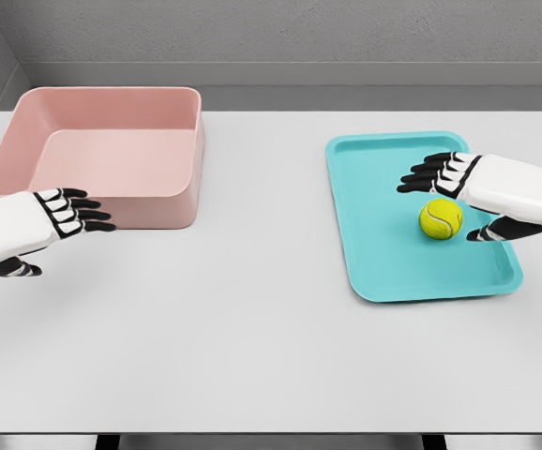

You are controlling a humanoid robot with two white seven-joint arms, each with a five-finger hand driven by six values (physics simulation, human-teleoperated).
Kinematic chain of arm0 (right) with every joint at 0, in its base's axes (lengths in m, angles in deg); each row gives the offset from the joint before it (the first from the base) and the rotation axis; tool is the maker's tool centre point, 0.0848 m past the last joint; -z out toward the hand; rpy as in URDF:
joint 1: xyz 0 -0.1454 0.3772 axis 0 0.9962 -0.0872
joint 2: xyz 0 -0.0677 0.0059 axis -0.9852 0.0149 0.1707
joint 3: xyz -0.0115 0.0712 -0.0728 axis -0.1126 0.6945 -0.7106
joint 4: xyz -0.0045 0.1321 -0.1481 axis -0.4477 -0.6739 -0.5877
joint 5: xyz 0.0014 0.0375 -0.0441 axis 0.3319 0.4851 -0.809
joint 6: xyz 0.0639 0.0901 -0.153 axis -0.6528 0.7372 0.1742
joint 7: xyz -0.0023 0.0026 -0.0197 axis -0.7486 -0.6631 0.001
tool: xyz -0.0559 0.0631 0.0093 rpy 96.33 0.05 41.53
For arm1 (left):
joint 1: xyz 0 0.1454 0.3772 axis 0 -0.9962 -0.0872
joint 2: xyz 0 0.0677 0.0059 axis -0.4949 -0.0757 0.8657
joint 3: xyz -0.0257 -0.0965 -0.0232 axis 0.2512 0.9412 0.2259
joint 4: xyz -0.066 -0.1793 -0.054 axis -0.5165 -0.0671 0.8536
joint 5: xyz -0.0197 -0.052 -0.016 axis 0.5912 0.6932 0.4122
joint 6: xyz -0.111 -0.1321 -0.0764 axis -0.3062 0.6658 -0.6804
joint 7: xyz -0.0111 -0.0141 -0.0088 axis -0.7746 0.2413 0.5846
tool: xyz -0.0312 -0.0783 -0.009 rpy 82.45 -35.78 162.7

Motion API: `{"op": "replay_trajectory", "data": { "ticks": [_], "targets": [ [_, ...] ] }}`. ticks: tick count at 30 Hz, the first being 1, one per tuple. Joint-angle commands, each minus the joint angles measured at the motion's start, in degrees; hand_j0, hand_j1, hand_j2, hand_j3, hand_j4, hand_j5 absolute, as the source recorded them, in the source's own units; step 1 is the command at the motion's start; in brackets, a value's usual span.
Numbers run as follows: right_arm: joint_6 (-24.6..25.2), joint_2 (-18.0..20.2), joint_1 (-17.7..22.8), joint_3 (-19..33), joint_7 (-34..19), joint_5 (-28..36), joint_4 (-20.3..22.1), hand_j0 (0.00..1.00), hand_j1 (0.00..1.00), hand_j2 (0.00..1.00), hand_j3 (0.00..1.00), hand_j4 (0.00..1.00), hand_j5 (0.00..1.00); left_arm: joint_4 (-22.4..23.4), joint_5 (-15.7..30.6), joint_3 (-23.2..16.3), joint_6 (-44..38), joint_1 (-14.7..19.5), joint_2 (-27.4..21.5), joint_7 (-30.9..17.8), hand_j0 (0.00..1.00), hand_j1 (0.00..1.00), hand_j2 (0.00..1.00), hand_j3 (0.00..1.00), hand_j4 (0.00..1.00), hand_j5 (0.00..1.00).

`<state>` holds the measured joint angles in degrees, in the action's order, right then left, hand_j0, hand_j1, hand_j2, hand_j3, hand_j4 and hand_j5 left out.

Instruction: Put the tennis from the blue tray into the pink basket with both arms

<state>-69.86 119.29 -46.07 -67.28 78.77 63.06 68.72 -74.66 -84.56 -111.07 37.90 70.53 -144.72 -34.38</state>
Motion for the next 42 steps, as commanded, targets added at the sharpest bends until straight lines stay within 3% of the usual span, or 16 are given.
{"op": "replay_trajectory", "data": {
  "ticks": [1, 10, 12, 16, 18, 20, 27, 31, 42],
  "targets": [
    [0.0, 0.1, 0.0, 0.0, 0.1, 0.4, 0.0, 1.0, 1.0, 1.0, 1.0, 1.0, 1.0, -0.1, 1.9, 0.0, 0.0, 0.0, -0.3, 0.1, 1.0, 1.0, 1.0, 1.0, 1.0, 1.0],
    [0.0, -0.5, 0.0, -1.9, 0.2, 0.5, -0.8, 1.0, 1.0, 1.0, 1.0, 1.0, 1.0, -0.1, 2.1, -0.4, 0.0, -0.9, -0.3, 0.1, 1.0, 1.0, 1.0, 1.0, 1.0, 1.0],
    [0.0, -3.9, -0.1, -1.4, 0.1, 0.2, -5.8, 1.0, 1.0, 1.0, 1.0, 1.0, 1.0, -0.2, 2.1, -0.4, 0.0, -1.0, -0.4, 0.1, 1.0, 1.0, 1.0, 1.0, 1.0, 1.0],
    [0.0, -7.7, -0.6, -1.3, 0.0, -4.3, -9.3, 1.0, 1.0, 1.0, 1.0, 1.0, 1.0, -0.2, 3.1, -0.4, 0.0, -1.2, -0.4, 0.1, 1.0, 1.0, 1.0, 1.0, 1.0, 1.0],
    [0.0, -9.6, -1.2, -1.3, -5.2, -4.6, -12.0, 1.0, 1.0, 1.0, 1.0, 1.0, 1.0, -0.2, 3.1, -0.4, 0.0, -1.2, -0.4, 0.1, 1.0, 1.0, 1.0, 1.0, 1.0, 1.0],
    [0.0, -9.7, -2.1, -1.3, -9.2, -4.6, -12.0, 1.0, 1.0, 1.0, 1.0, 1.0, 1.0, -0.4, 3.1, -0.4, 0.0, -1.2, -0.4, 0.1, 1.0, 1.0, 1.0, 1.0, 1.0, 1.0],
    [0.0, -9.4, -4.8, -1.3, -16.7, -4.7, -11.9, 1.0, 1.0, 1.0, 1.0, 1.0, 1.0, -0.6, 3.1, -0.4, 0.0, -1.3, -0.6, 0.1, 1.0, 1.0, 1.0, 1.0, 1.0, 1.0],
    [0.0, -9.8, -5.0, -1.3, -17.6, -5.2, -12.7, 1.0, 1.0, 1.0, 1.0, 1.0, 1.0, -1.0, 3.1, -0.4, 0.0, -1.3, -0.7, 0.1, 1.0, 1.0, 1.0, 1.0, 1.0, 1.0],
    [0.0, -17.4, -5.7, -1.5, -17.7, -9.6, -21.7, 1.0, 1.0, 1.0, 1.0, 1.0, 1.0, -1.1, 3.1, -0.4, 0.0, -1.3, -0.7, 0.1, 1.0, 1.0, 1.0, 1.0, 1.0, 1.0]
  ]
}}
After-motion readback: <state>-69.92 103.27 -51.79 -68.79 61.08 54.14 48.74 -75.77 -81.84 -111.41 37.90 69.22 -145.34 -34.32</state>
